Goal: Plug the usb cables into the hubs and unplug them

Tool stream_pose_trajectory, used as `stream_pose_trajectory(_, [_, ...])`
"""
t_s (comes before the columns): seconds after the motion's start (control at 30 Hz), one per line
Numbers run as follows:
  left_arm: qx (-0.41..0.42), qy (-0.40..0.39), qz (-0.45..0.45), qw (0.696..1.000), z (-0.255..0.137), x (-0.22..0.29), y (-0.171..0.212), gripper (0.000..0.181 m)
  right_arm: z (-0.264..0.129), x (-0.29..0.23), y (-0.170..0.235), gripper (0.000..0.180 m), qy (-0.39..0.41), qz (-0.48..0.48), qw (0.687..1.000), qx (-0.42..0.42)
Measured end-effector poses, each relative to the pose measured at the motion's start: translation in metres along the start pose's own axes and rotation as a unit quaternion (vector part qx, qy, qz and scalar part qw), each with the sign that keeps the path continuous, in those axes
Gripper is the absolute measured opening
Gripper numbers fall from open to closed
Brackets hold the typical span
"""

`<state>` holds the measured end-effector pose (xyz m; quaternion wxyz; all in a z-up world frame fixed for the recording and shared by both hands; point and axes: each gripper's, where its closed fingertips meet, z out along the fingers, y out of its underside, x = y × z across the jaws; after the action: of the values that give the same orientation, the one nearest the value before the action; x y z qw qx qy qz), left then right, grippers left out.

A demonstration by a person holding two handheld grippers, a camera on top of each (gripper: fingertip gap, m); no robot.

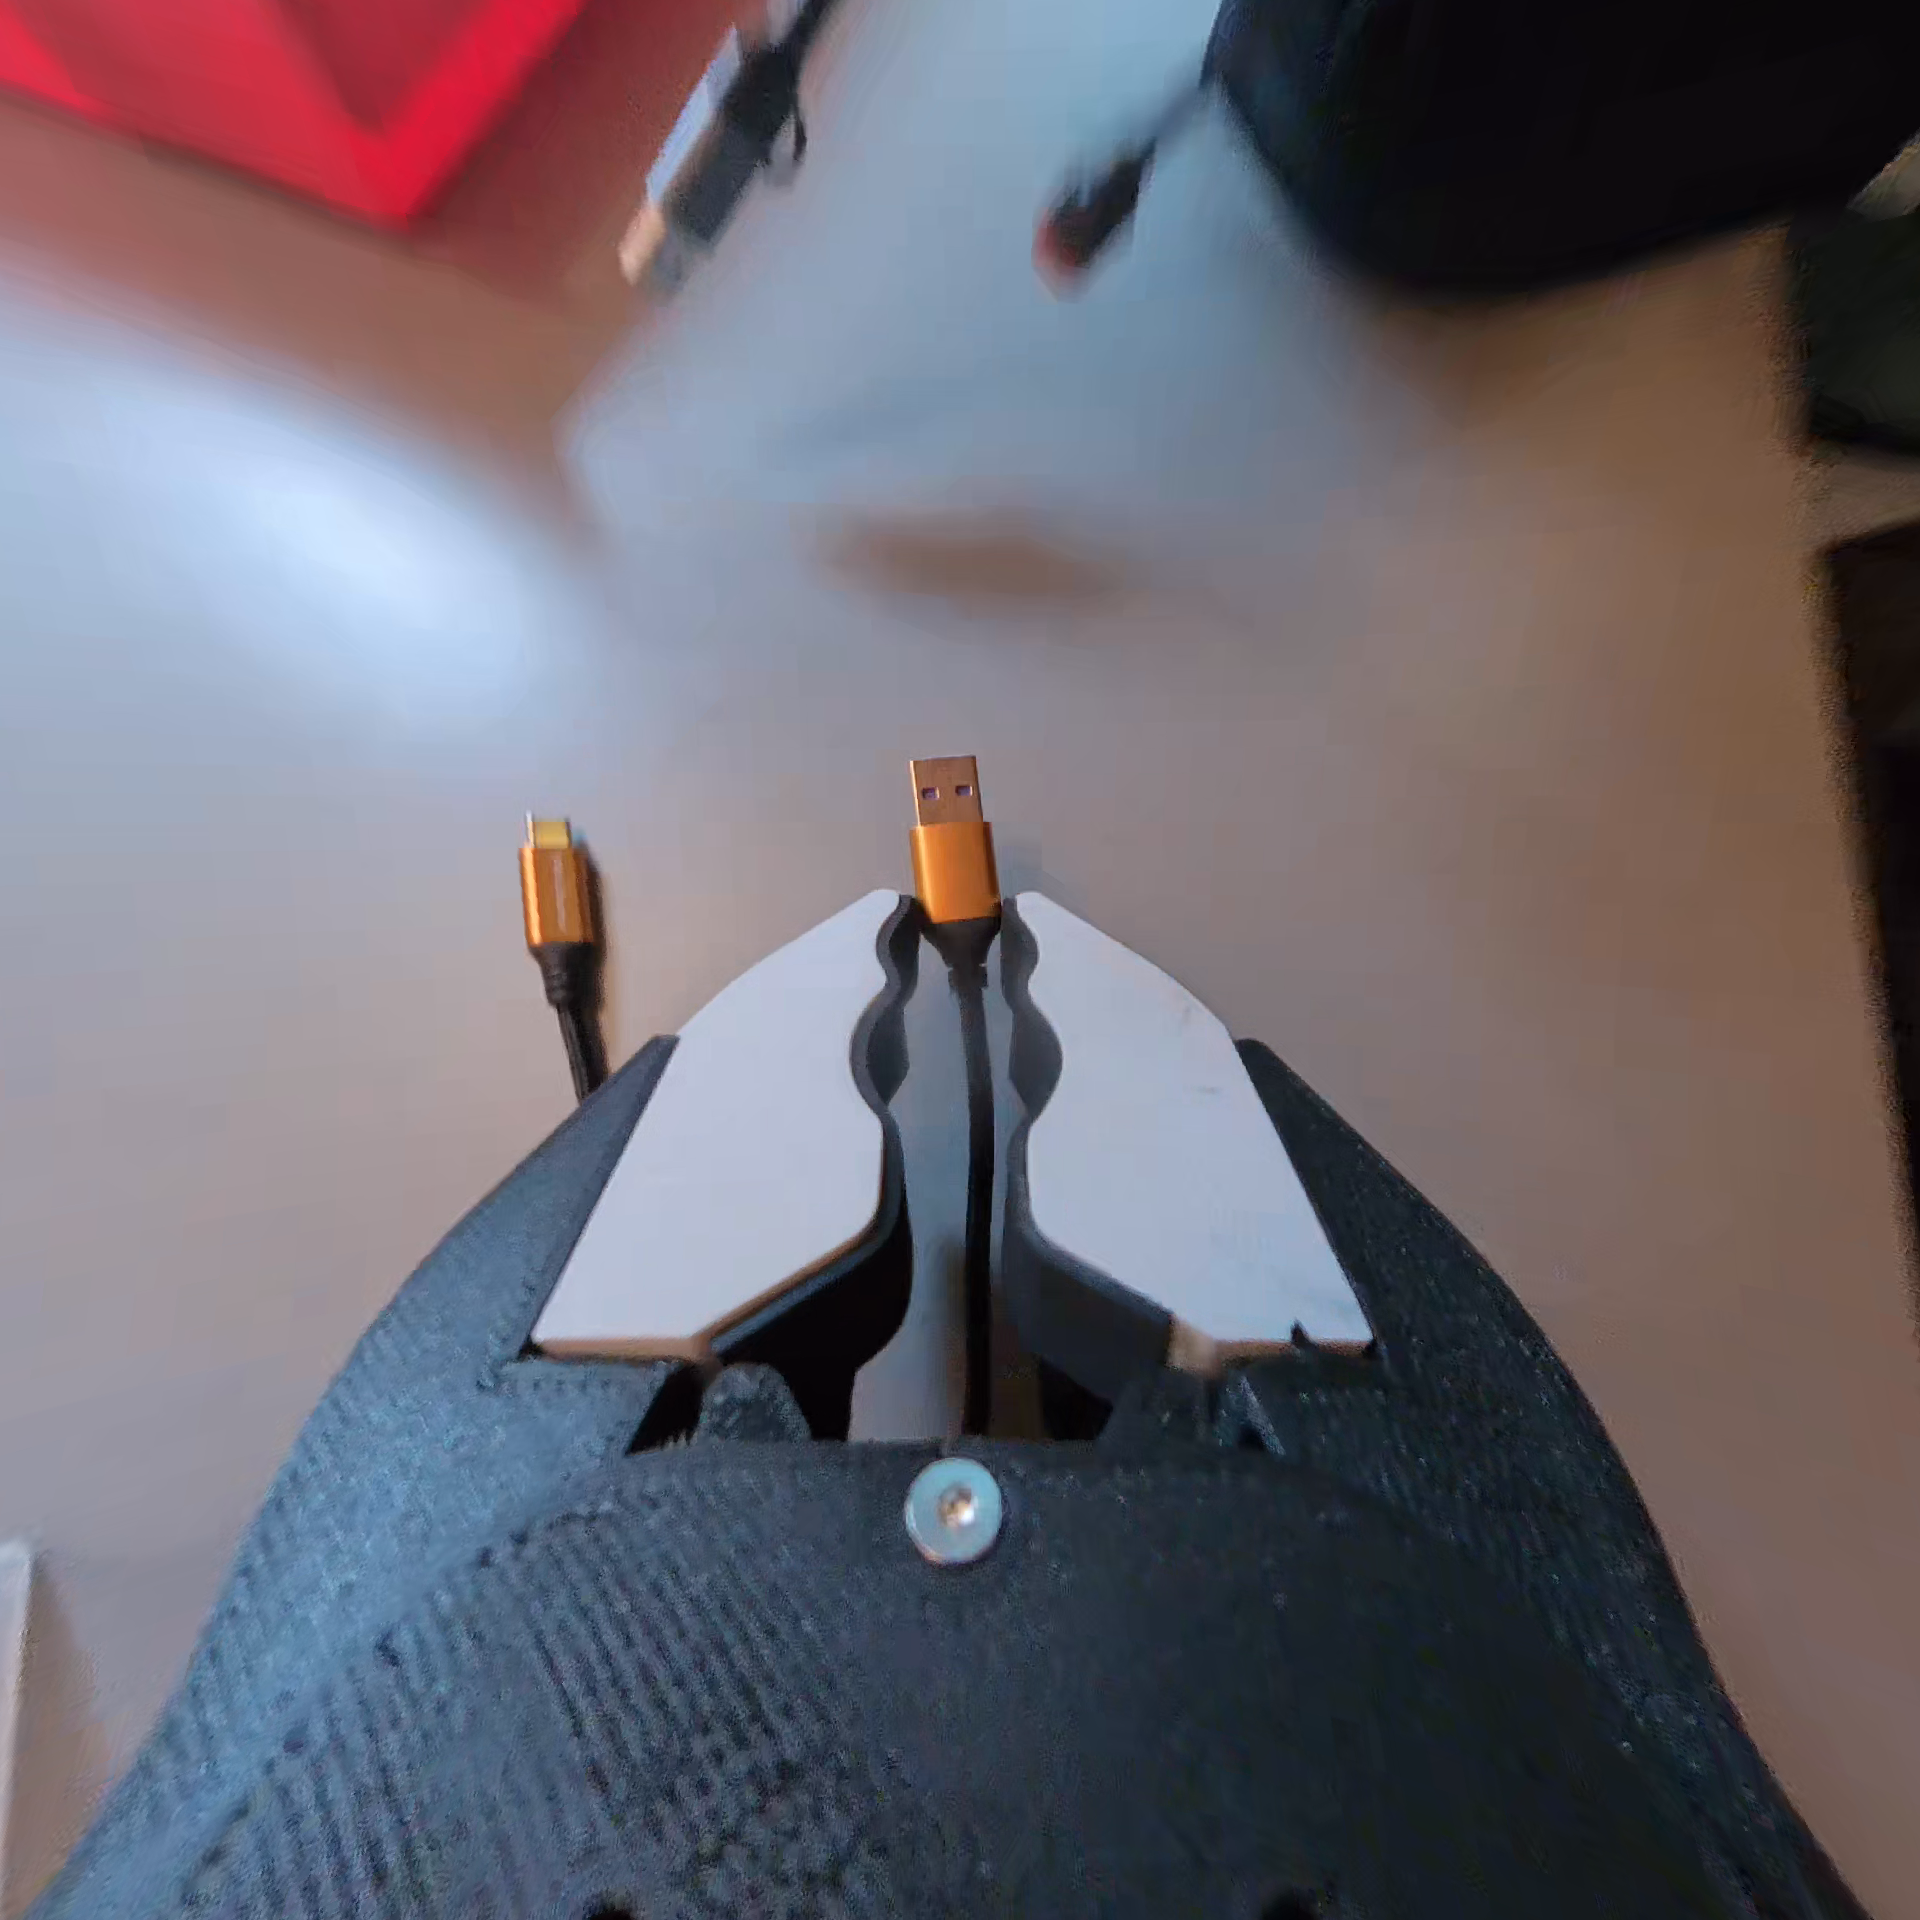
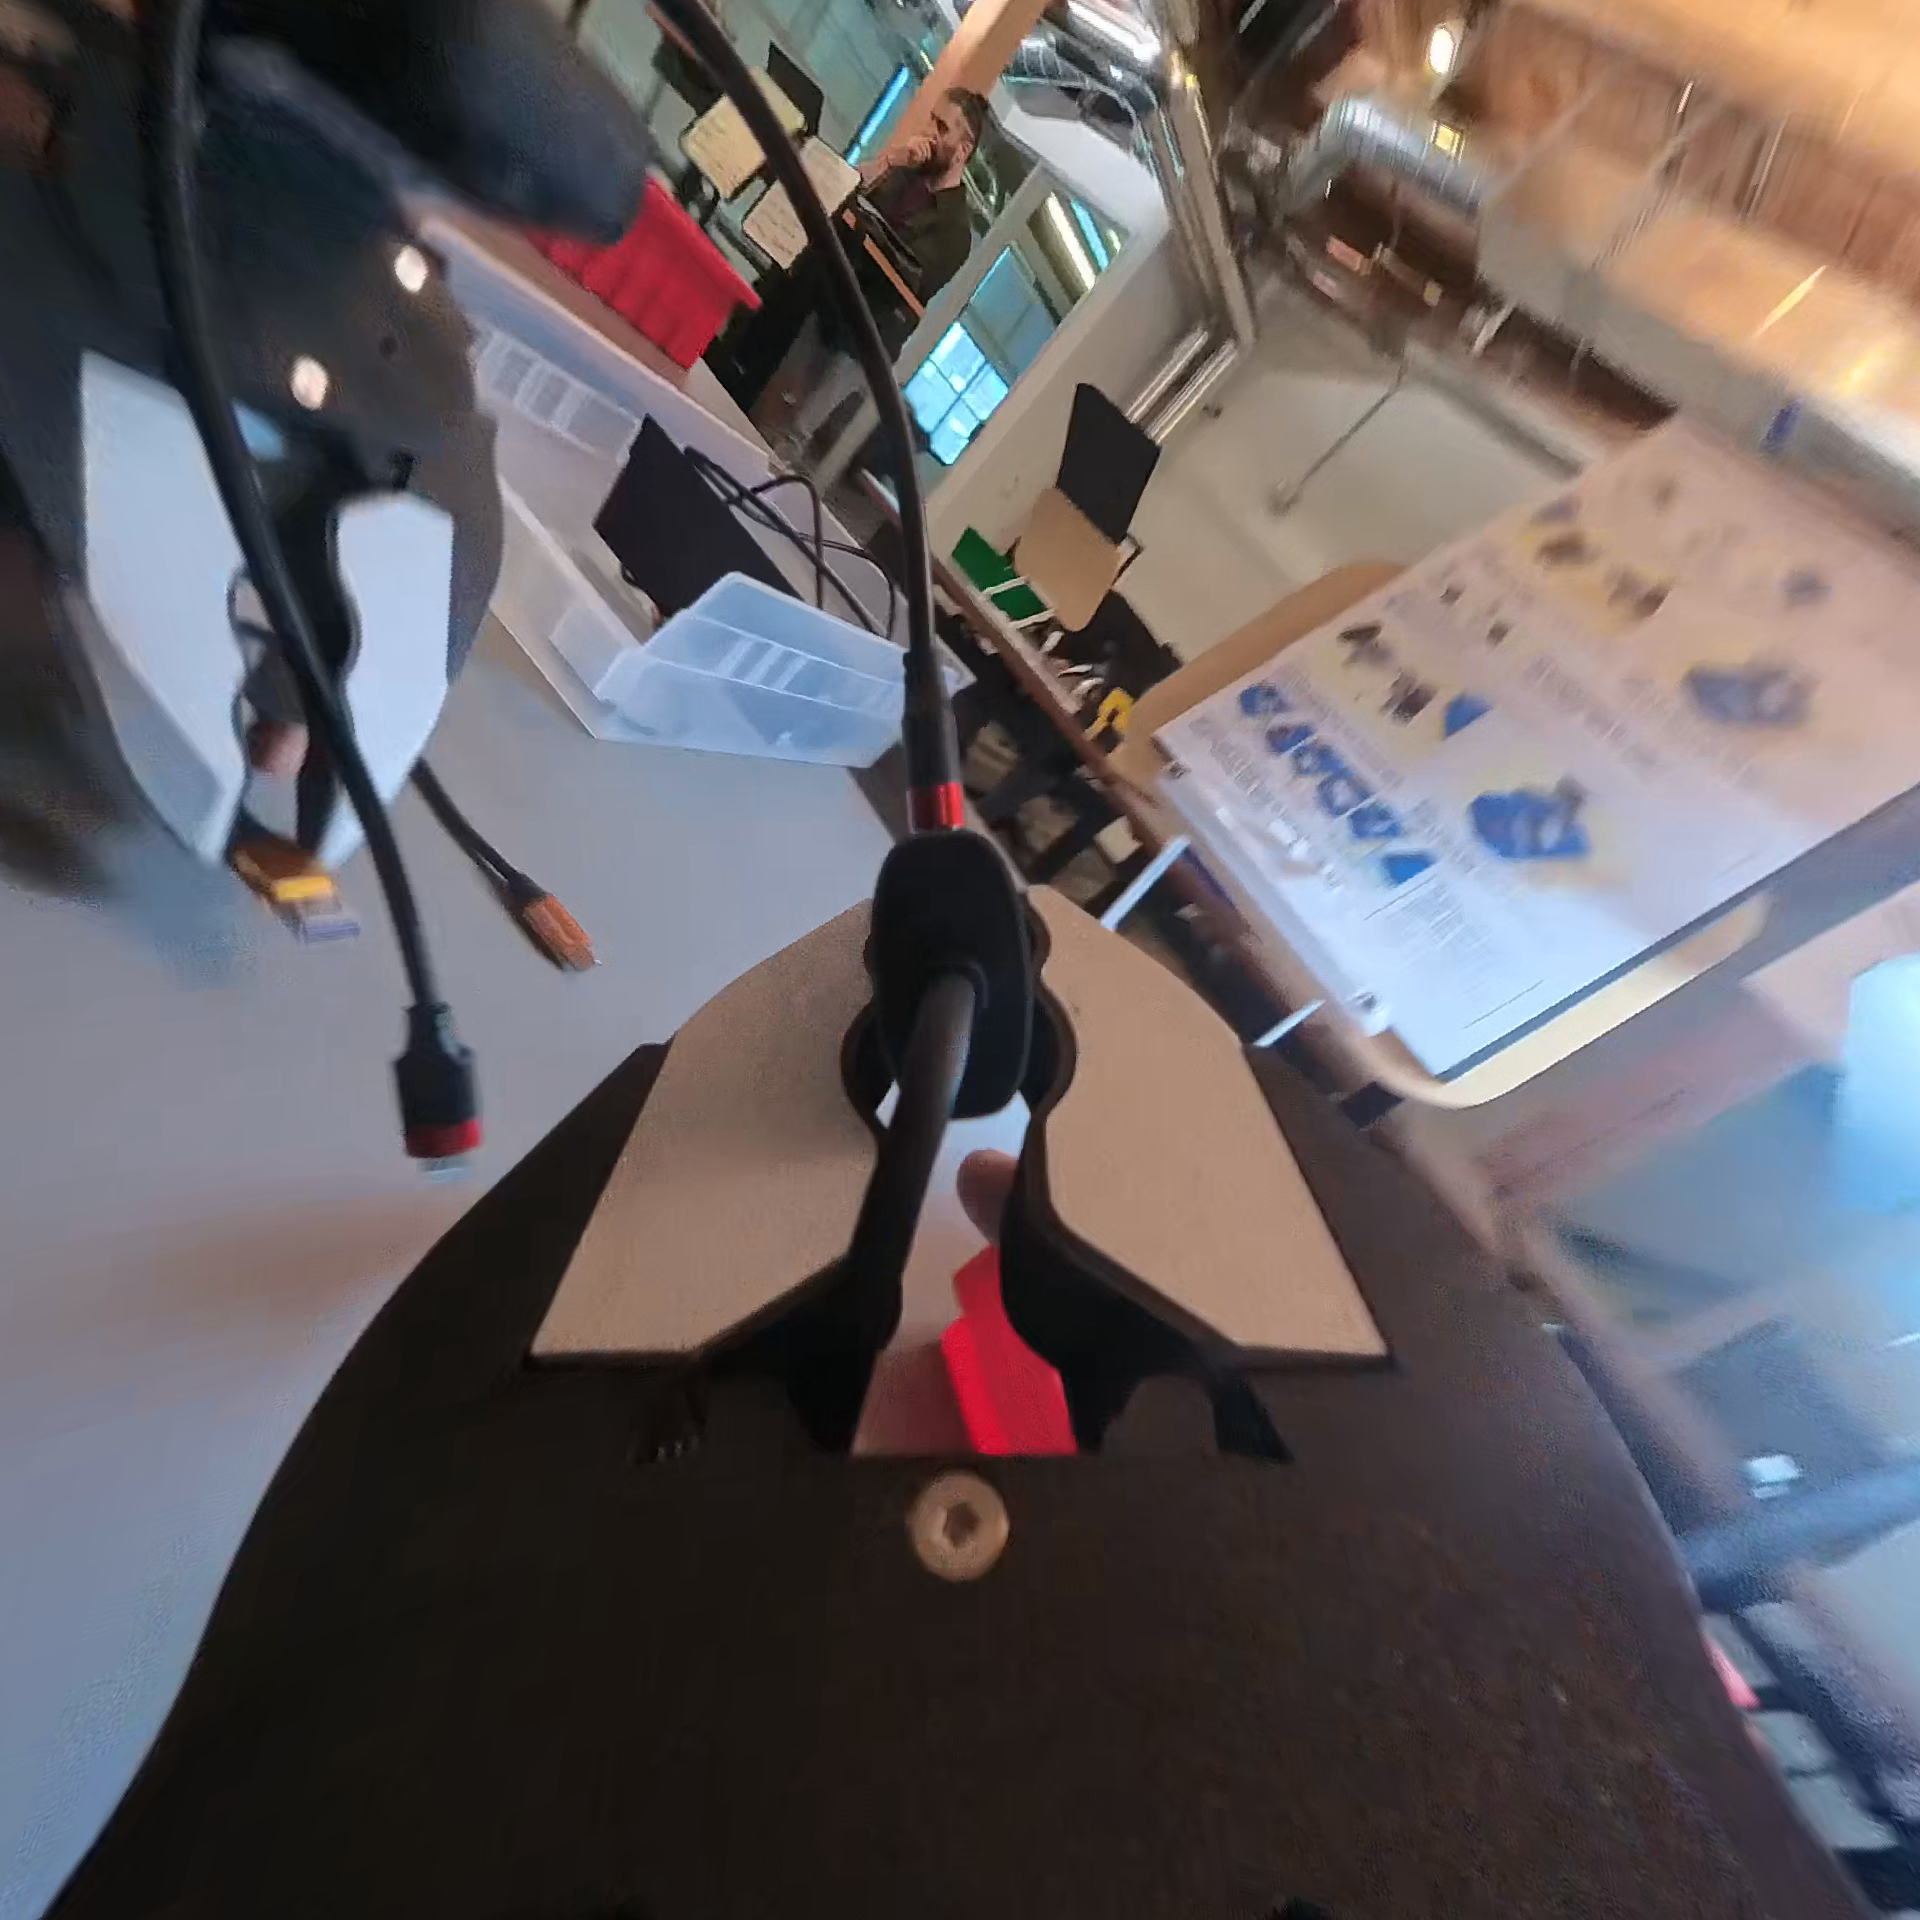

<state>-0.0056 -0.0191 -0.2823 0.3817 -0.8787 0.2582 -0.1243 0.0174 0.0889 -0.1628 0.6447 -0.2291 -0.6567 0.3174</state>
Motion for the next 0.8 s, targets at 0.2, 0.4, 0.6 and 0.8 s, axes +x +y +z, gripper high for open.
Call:
stream_pose_trajectory(0.2, [0.169, 0.069, -0.056, 0.982, -0.039, 0.005, -0.045, 0.015, -0.001, -0.021, -0.018, 0.018, 0.008, -0.164, 0.986, 0.008])
stream_pose_trajectory(0.4, [0.174, 0.079, -0.086, 0.978, -0.038, 0.007, -0.049, 0.015, 0.004, -0.044, -0.016, 0.018, -0.021, -0.229, 0.973, 0.001])
stream_pose_trajectory(0.6, [0.150, 0.069, -0.135, 0.977, -0.030, 0.002, -0.049, 0.015, 0.007, -0.064, -0.015, 0.018, -0.056, -0.239, 0.969, 0.006])
stream_pose_trajectory(0.8, [0.126, 0.077, -0.165, 0.975, -0.025, 0.005, -0.041, 0.015, 0.011, -0.087, -0.009, 0.018, -0.098, -0.266, 0.959, -0.001])
